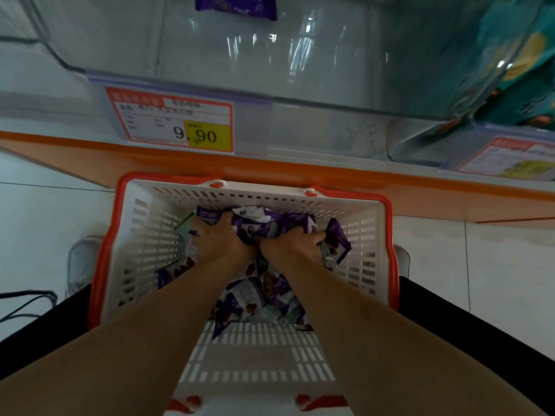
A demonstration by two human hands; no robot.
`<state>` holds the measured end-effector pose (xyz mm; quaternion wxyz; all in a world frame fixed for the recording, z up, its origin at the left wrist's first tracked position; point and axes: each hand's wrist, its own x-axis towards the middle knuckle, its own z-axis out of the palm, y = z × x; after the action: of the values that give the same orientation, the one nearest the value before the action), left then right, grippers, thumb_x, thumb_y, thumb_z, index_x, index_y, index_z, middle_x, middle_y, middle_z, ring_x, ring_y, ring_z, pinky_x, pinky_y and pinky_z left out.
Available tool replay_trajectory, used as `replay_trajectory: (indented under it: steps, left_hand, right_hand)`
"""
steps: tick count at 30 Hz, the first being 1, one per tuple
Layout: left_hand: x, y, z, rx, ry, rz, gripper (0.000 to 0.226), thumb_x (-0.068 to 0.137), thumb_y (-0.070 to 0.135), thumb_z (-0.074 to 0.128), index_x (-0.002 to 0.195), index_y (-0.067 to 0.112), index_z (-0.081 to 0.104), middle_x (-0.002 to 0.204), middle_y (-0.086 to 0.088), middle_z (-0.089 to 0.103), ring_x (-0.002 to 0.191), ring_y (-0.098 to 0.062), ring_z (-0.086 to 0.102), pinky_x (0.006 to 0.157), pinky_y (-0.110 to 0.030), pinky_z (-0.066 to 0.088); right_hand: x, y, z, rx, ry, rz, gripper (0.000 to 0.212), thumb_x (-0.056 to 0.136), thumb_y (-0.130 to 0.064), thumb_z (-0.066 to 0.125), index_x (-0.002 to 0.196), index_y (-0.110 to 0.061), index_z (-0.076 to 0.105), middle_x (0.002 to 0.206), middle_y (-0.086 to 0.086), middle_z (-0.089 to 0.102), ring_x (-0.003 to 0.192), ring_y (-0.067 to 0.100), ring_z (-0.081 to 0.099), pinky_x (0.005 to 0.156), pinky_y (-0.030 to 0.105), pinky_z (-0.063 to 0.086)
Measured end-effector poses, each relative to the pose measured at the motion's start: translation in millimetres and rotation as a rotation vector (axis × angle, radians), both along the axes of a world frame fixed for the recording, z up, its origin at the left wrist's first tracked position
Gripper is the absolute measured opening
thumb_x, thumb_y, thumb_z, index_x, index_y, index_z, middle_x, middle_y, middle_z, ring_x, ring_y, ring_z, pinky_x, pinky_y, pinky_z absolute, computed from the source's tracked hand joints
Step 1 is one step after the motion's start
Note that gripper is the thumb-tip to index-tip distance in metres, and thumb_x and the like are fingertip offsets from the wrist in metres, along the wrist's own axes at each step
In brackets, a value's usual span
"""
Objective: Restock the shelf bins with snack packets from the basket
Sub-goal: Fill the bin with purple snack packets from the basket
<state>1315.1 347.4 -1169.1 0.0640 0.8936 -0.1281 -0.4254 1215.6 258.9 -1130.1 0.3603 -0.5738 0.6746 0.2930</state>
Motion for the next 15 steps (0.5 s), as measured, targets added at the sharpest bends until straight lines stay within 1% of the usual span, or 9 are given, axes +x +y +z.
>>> replay_trajectory:
  steps: [2, 3, 5, 7, 9, 10, 12, 14, 15]
  left_hand:
    - [0, 7, 3, -0.057, -0.05, -0.027, 0.074, 0.079, 0.056, 0.08, 0.142, 0.038, 0.046, 0.161, -0.016, 0.019, 0.132, -0.045, 0.044, 0.1, -0.053, 0.053]
    - [-1, 11, 5, -0.099, -0.065, -0.036, 0.067, 0.08, 0.053, 0.079, 0.138, 0.035, 0.051, 0.156, -0.017, 0.024, 0.125, -0.044, 0.047, 0.097, -0.051, 0.055]
    - [-6, 15, 14, -0.164, -0.074, -0.036, 0.055, 0.082, 0.049, 0.077, 0.13, 0.032, 0.057, 0.15, -0.018, 0.028, 0.116, -0.044, 0.053, 0.092, -0.05, 0.057]
    - [-11, 14, 27, -0.199, -0.056, -0.053, 0.045, 0.088, 0.043, 0.077, 0.127, 0.027, 0.06, 0.148, -0.015, 0.032, 0.107, -0.039, 0.057, 0.093, -0.048, 0.057]
    - [-14, 11, 39, -0.253, -0.035, -0.076, 0.03, 0.092, 0.036, 0.076, 0.115, 0.023, 0.062, 0.132, -0.012, 0.051, 0.09, -0.029, 0.06, 0.087, -0.045, 0.057]
    - [-14, 10, 47, -0.292, -0.033, -0.084, 0.026, 0.092, 0.034, 0.077, 0.109, 0.022, 0.061, 0.12, -0.009, 0.059, 0.085, -0.025, 0.06, 0.08, -0.043, 0.056]
    - [-13, 12, 65, -0.337, -0.033, -0.098, 0.023, 0.092, 0.032, 0.077, 0.105, 0.022, 0.06, 0.105, -0.005, 0.065, 0.081, -0.021, 0.062, 0.071, -0.039, 0.053]
    - [-10, 17, 86, -0.362, -0.03, -0.105, 0.024, 0.091, 0.031, 0.078, 0.107, 0.023, 0.062, 0.104, -0.001, 0.067, 0.084, -0.02, 0.064, 0.074, -0.04, 0.056]
    - [-9, 20, 99, -0.384, -0.026, -0.092, 0.026, 0.09, 0.031, 0.08, 0.109, 0.025, 0.063, 0.107, 0.002, 0.067, 0.088, -0.02, 0.066, 0.078, -0.041, 0.058]
  right_hand:
    - [-1, -2, -3, -0.028, 0.004, -0.008, 0.075, 0.081, -0.065, 0.072, 0.132, -0.012, 0.055, 0.159, 0.011, 0.013, 0.125, 0.047, 0.05, 0.102, 0.053, 0.054]
    - [-5, -3, -4, -0.043, -0.013, 0.003, 0.067, 0.086, -0.061, 0.07, 0.128, -0.011, 0.057, 0.156, 0.013, 0.018, 0.124, 0.047, 0.05, 0.101, 0.053, 0.054]
    - [-18, -4, -3, -0.074, -0.084, 0.031, 0.05, 0.092, -0.051, 0.067, 0.126, -0.016, 0.059, 0.158, 0.014, 0.021, 0.126, 0.047, 0.049, 0.099, 0.048, 0.055]
    - [-28, -1, 0, -0.093, -0.178, 0.066, 0.04, 0.089, -0.041, 0.07, 0.124, -0.024, 0.061, 0.161, 0.012, 0.023, 0.128, 0.044, 0.05, 0.099, 0.042, 0.054]
    - [-31, 6, 5, -0.115, -0.258, 0.089, 0.035, 0.084, -0.038, 0.072, 0.117, -0.028, 0.063, 0.151, 0.013, 0.04, 0.129, 0.037, 0.049, 0.101, 0.041, 0.054]
    - [-31, 8, 11, -0.117, -0.299, 0.089, 0.03, 0.082, -0.037, 0.072, 0.11, -0.029, 0.064, 0.139, 0.012, 0.05, 0.124, 0.034, 0.051, 0.097, 0.04, 0.056]
    - [-31, 11, 29, -0.083, -0.393, 0.059, 0.02, 0.08, -0.032, 0.074, 0.097, -0.029, 0.065, 0.111, 0.005, 0.066, 0.103, 0.028, 0.061, 0.077, 0.036, 0.06]
    - [-33, 8, 53, -0.012, -0.453, 0.011, 0.017, 0.081, -0.027, 0.076, 0.094, -0.027, 0.067, 0.092, 0.001, 0.07, 0.083, 0.023, 0.067, 0.056, 0.03, 0.055]
    - [-35, 6, 67, 0.012, -0.469, 0.001, 0.019, 0.081, -0.025, 0.078, 0.097, -0.025, 0.068, 0.089, 0.001, 0.072, 0.079, 0.022, 0.069, 0.052, 0.029, 0.053]
